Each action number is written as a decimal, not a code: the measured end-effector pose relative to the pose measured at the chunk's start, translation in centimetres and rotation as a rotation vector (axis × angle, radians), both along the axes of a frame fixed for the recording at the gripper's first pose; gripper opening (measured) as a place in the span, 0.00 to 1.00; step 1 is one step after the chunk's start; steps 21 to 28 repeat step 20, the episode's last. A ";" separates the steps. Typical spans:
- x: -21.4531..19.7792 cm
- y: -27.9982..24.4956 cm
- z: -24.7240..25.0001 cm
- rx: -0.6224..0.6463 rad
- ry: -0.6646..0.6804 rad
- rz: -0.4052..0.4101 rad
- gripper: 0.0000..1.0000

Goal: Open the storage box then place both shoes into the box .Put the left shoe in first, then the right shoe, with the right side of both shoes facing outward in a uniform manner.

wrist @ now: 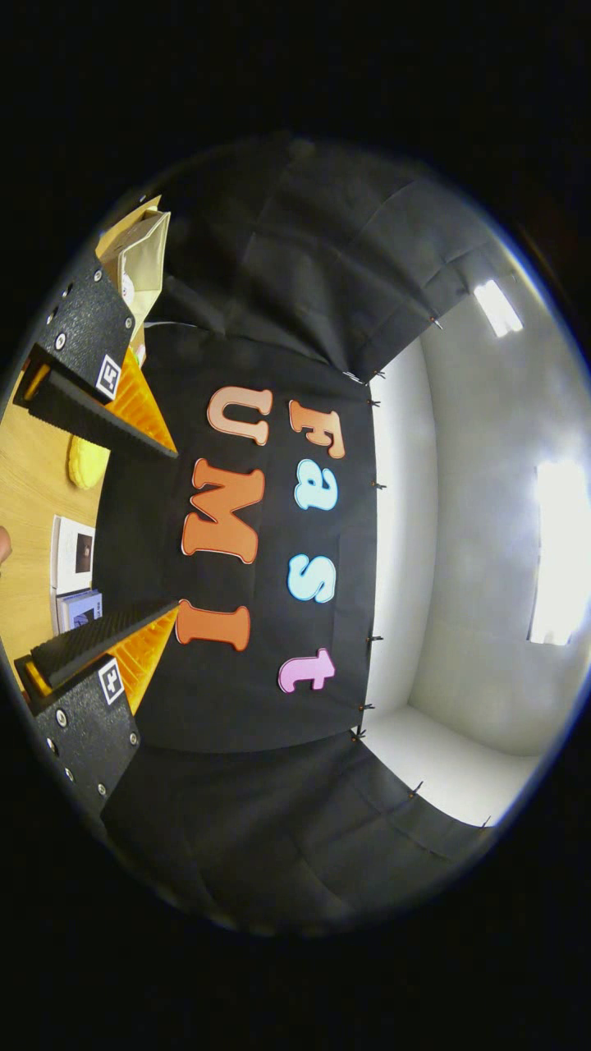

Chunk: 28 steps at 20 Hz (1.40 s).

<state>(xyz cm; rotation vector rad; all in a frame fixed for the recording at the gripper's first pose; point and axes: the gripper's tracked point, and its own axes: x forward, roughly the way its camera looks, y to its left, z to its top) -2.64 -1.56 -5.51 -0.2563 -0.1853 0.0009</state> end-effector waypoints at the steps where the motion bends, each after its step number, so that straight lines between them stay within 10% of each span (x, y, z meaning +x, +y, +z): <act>1: -0.1 0.2 0.1 -0.012 -0.009 -0.001 0.98; 28: 1.0 1.6 -2.1 0.078 0.112 -0.013 0.99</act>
